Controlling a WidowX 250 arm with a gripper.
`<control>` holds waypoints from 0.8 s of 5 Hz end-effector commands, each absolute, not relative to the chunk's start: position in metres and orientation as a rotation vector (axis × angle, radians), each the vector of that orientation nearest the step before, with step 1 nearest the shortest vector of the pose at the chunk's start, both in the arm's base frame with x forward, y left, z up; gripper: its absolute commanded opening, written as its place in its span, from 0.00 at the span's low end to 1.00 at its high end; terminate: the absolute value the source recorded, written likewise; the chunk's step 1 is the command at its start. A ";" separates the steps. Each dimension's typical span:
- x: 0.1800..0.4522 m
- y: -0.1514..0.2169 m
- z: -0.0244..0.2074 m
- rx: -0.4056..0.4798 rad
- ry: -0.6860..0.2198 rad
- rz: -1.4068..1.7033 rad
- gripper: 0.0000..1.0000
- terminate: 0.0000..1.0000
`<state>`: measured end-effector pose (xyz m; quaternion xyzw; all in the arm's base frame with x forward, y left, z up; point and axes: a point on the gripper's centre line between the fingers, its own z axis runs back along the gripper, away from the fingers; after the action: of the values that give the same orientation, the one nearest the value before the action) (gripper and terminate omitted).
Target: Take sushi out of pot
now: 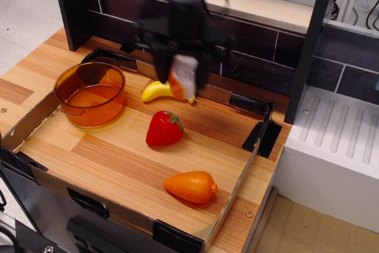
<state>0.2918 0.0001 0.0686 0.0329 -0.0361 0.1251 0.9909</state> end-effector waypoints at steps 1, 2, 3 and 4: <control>0.295 -0.025 0.048 0.058 -0.098 0.181 0.00 0.00; 0.293 -0.034 0.033 0.035 -0.119 0.287 0.00 0.00; 0.290 -0.038 0.024 0.038 -0.118 0.325 0.00 0.00; 0.288 -0.041 0.017 0.023 -0.105 0.356 0.00 0.00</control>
<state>0.2903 -0.0397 0.0120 0.0161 -0.0368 0.1800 0.9829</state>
